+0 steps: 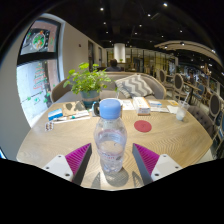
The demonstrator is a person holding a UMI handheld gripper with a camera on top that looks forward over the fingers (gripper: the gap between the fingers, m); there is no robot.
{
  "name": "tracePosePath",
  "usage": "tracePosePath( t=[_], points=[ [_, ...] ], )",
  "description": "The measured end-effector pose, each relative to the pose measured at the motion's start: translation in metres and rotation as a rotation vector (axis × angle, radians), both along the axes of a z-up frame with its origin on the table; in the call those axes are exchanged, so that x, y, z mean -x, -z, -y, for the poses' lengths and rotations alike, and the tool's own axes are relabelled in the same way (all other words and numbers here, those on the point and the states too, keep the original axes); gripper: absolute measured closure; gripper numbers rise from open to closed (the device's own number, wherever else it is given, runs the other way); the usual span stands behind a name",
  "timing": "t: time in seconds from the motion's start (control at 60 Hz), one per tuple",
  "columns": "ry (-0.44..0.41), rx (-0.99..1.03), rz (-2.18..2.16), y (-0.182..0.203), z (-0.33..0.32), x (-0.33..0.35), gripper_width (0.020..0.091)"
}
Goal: Pour water
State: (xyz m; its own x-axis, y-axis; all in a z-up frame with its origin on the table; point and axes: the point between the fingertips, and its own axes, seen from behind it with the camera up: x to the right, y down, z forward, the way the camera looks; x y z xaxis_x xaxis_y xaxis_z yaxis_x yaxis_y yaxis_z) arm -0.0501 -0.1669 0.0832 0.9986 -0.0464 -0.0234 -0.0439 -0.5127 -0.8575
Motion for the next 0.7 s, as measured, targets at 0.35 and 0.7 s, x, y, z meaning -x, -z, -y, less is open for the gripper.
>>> tracePosePath(
  t=[0.35,0.7],
  points=[
    [0.005,-0.108,0.039,0.012,-0.032,0.003,0.0650],
    [-0.023,-0.115,0.082,-0.007,-0.034,0.017,0.0767]
  ],
)
